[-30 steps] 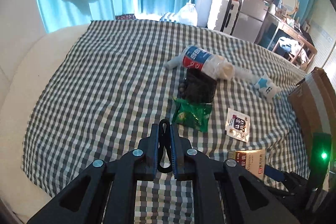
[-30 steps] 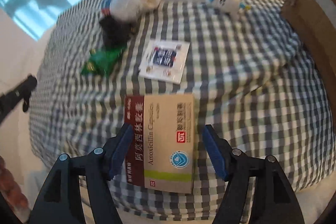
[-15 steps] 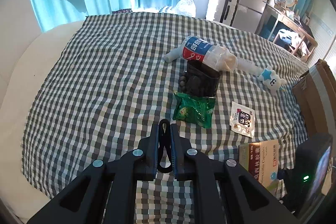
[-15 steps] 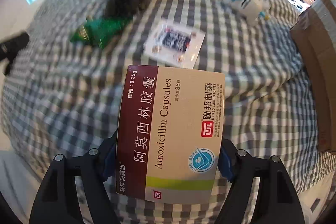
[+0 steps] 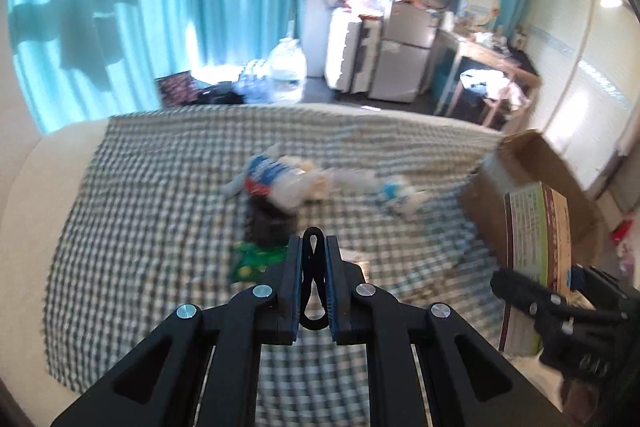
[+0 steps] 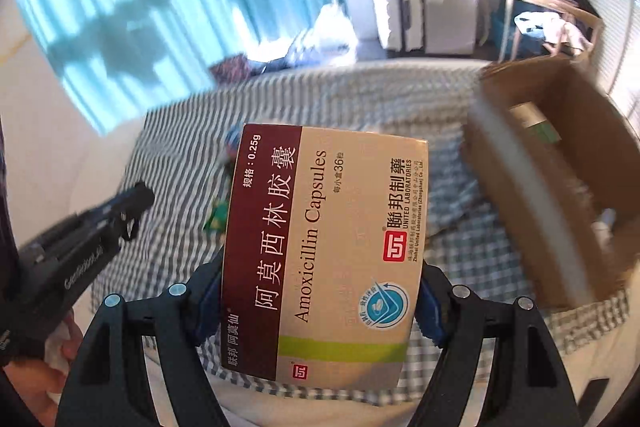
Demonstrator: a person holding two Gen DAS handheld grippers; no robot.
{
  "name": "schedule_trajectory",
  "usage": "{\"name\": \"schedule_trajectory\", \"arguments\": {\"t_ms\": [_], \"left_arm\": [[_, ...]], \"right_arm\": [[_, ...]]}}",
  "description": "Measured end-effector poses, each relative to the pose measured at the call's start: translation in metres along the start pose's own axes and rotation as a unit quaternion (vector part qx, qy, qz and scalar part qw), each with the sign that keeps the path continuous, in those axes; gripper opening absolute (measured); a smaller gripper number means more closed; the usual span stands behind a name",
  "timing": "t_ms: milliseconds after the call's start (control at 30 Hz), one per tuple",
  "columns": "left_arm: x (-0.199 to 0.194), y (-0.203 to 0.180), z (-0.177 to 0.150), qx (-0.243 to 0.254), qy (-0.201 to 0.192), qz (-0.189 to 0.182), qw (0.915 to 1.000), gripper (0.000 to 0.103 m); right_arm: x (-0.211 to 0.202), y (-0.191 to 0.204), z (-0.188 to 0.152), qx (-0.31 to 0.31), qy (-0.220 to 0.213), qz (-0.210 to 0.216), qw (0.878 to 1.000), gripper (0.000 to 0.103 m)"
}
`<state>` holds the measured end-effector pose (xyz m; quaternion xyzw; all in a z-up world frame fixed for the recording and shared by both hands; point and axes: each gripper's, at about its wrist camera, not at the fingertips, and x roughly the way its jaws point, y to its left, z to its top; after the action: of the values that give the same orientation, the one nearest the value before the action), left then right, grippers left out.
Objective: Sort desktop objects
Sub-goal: 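Carry the amoxicillin box and hair tie into the cardboard box and release both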
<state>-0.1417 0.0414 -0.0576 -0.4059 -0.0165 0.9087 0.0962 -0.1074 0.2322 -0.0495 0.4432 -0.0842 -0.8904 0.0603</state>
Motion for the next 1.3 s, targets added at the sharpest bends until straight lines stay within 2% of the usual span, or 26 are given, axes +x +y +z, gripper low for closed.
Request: {"name": "schedule_trajectory", "arguments": {"t_ms": [133, 300, 400, 533, 700, 900, 967, 1000, 1033, 1100, 1167, 1233, 1300], "left_arm": [[-0.016, -0.045, 0.019, 0.032, -0.015, -0.042, 0.9985, 0.011], [-0.019, -0.112, 0.042, 0.065, -0.013, -0.110, 0.9917, 0.011], [-0.011, -0.155, 0.053, 0.092, -0.007, -0.132, 0.9870, 0.011], [0.010, -0.215, 0.063, 0.122, 0.005, -0.162, 0.9792, 0.011], [0.046, -0.286, 0.065, 0.165, 0.021, -0.179, 0.9697, 0.011], [0.099, -0.329, 0.060, 0.167, 0.053, -0.180, 0.9680, 0.011], [0.107, -0.333, 0.059, 0.170, 0.049, -0.169, 0.9696, 0.017], [0.110, -0.332, 0.058, 0.171, 0.045, -0.163, 0.9705, 0.030], [0.112, -0.331, 0.058, 0.173, 0.040, -0.152, 0.9723, 0.052], [0.113, -0.323, 0.062, 0.163, 0.029, -0.142, 0.9758, 0.067], [0.111, -0.314, 0.067, 0.143, 0.024, -0.151, 0.9778, 0.069], [0.107, -0.309, 0.072, 0.130, 0.023, -0.148, 0.9801, 0.081], [0.098, -0.303, 0.077, 0.128, 0.016, -0.149, 0.9804, 0.082]], "right_arm": [[-0.052, -0.049, 0.019, 0.012, -0.043, -0.040, 0.998, 0.076], [-0.081, -0.104, 0.041, 0.036, -0.057, -0.087, 0.994, 0.076], [-0.095, -0.132, 0.047, 0.049, -0.060, -0.110, 0.991, 0.076], [-0.093, -0.179, 0.057, 0.068, -0.054, -0.127, 0.988, 0.076], [-0.066, -0.233, 0.058, 0.110, -0.029, -0.128, 0.985, 0.076], [-0.041, -0.269, 0.054, 0.128, -0.002, -0.132, 0.983, 0.076], [-0.036, -0.276, 0.053, 0.135, -0.005, -0.128, 0.982, 0.077], [-0.037, -0.280, 0.051, 0.141, -0.008, -0.128, 0.982, 0.077], [-0.037, -0.282, 0.049, 0.146, -0.012, -0.128, 0.981, 0.077], [-0.035, -0.287, 0.047, 0.156, -0.014, -0.127, 0.979, 0.079], [-0.039, -0.290, 0.045, 0.165, -0.024, -0.136, 0.977, 0.079], [-0.044, -0.288, 0.045, 0.172, -0.034, -0.132, 0.975, 0.079], [-0.050, -0.285, 0.045, 0.182, -0.044, -0.131, 0.974, 0.079]]}}
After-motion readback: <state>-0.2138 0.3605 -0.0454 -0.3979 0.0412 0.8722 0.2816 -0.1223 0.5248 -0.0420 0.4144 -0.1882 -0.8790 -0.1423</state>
